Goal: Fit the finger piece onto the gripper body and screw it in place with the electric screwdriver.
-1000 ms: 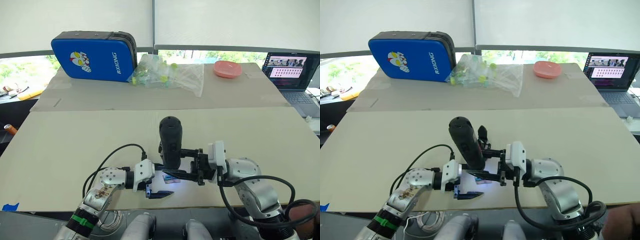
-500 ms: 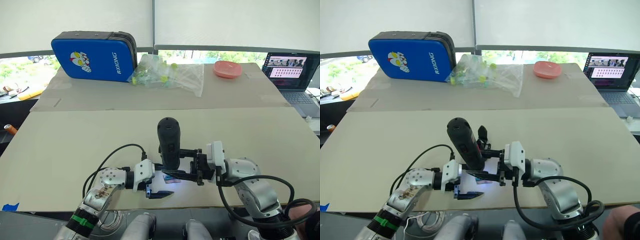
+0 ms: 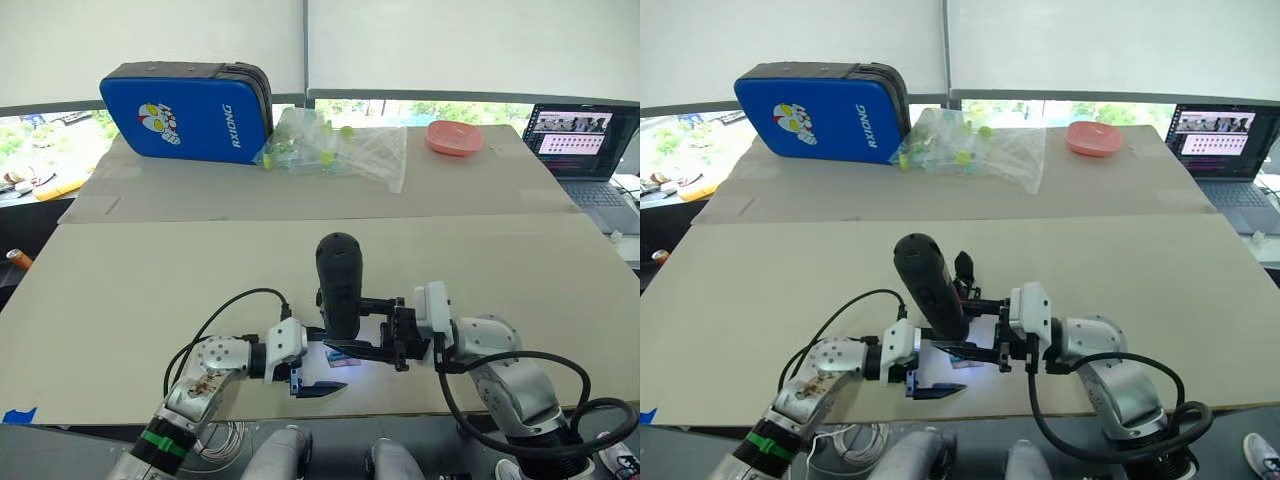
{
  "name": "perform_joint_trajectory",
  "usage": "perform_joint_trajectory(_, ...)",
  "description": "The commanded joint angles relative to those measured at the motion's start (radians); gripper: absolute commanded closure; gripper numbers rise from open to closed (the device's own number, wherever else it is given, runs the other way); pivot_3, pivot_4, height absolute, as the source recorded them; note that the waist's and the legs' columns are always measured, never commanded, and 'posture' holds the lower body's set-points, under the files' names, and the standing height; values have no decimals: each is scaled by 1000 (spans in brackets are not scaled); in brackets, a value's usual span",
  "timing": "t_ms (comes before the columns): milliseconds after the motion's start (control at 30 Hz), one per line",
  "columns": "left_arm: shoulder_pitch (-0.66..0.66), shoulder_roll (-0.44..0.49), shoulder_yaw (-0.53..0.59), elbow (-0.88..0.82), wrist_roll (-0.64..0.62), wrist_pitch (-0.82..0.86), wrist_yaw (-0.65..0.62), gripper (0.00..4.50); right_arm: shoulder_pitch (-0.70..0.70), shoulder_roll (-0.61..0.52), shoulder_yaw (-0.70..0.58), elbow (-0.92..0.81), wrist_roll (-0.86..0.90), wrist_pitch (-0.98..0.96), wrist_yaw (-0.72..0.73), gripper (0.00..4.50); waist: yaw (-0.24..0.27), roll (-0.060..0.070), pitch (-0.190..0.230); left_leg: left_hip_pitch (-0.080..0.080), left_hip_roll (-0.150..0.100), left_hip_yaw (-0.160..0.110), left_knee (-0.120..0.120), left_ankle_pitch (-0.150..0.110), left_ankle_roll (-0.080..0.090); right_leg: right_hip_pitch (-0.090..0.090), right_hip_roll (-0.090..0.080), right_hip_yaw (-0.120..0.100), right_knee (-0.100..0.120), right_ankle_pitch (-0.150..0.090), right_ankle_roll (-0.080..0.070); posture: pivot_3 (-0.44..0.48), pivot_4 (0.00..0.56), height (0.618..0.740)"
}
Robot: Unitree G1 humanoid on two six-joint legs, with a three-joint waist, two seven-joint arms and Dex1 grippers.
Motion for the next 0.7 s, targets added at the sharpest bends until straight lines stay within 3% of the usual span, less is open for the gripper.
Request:
perform_joint_trajectory(33, 23, 19, 11, 18, -19, 2, -20, 40, -20, -5, -32, -81, 56, 2, -10, 2592, -1, 0, 0, 0, 0, 0, 0, 0, 0, 0, 0, 0, 0, 0, 0, 0, 150, 740)
perform_joint_trajectory(333, 25, 31, 61, -14, -86, -9, -51, 40, -30, -25, -49, -118, 100, 25, -23, 2592, -16, -1, 0, 0, 1, 0, -1, 0, 0, -1, 0, 0, 0, 0, 0, 0, 150, 740)
perform_joint_trajectory(700, 40, 76, 181, -113, -260, 15, -138, 40, -64, -54, -94, -183, 184, 75, -61, 2592, -22, -2, 1, -2, 0, 0, -1, 0, 0, -2, -1, 0, -1, 0, 0, 0, 150, 740)
